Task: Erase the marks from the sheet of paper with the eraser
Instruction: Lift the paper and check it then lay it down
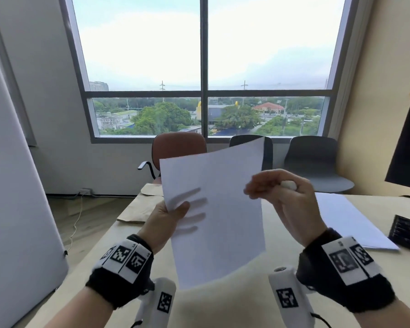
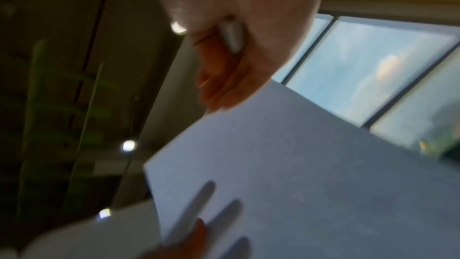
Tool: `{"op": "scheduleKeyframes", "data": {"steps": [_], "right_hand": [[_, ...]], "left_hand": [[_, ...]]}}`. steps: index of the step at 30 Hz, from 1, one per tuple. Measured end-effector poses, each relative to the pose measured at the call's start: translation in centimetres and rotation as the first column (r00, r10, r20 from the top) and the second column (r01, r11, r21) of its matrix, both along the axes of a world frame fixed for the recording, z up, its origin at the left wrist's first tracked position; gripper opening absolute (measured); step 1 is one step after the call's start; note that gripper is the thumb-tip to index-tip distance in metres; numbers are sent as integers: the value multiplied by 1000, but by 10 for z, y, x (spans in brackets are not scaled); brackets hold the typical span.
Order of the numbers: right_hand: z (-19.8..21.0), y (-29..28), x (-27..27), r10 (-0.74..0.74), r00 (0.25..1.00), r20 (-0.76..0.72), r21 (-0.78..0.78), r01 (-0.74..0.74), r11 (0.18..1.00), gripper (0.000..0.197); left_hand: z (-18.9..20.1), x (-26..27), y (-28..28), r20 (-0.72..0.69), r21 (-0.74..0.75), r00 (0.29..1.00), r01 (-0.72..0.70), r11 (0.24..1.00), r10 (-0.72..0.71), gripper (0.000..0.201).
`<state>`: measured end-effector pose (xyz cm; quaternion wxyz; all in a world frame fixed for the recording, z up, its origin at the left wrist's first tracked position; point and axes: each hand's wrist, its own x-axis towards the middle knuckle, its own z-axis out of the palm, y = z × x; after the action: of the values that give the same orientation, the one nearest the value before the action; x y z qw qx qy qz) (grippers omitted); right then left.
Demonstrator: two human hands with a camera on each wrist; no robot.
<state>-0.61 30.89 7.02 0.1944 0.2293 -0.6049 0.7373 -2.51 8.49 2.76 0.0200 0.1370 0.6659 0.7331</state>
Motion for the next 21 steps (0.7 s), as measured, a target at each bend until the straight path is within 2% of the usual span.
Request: {"op": "scheduleKeyframes", "data": {"steps": [2,6,8,10,11,12,13,14,15,16,17,19,20,21], "right_hand": [[9,-10,-7,206,976,67,-48,-203,978,42],[3,-31,-26,427,882,198,-204,-388,899,43],[-18,-38,-31,467,825,318,-114,-456,883,39],[-42,-41,-30,410,784,467,149,-526,837,25],[-53,-41,-29,309,790,530,357,-538,763,22],[-64,-38,-31,168,818,550,582,-520,625,25],[-73,-35,-34,28,862,507,769,-466,437,32],[-78,-31,-36,-66,891,448,869,-417,268,37],[-78,-28,-35,-119,904,410,905,-387,176,40],[-77,-25,-33,-128,903,409,906,-386,172,41],[-73,-21,-31,-78,896,438,877,-406,258,40],[-55,-18,-23,90,873,479,672,-430,602,35],[-44,-18,-19,179,869,461,480,-414,773,33],[-33,-18,-17,273,855,441,240,-405,882,34]], "left_hand": [[1,0,2,21,1,997,73,997,-73,32],[2,1,10,61,80,981,178,981,-183,29],[0,0,12,77,170,977,183,968,-199,30],[-3,-1,9,87,222,978,169,960,-192,32],[-4,-2,7,103,237,976,163,958,-192,32],[-5,-1,4,122,246,973,162,956,-196,32],[-5,-1,1,135,249,971,159,955,-197,32],[-5,0,-2,144,253,970,156,955,-196,32],[-5,0,-5,148,257,971,147,955,-189,33],[-4,0,-8,149,266,972,137,954,-181,32],[-4,-1,-10,153,278,973,124,952,-171,30],[-6,-3,-14,165,300,972,113,947,-168,29],[-8,-4,-15,173,304,970,115,946,-174,29],[-9,-4,-15,179,306,968,115,945,-176,29]]}}
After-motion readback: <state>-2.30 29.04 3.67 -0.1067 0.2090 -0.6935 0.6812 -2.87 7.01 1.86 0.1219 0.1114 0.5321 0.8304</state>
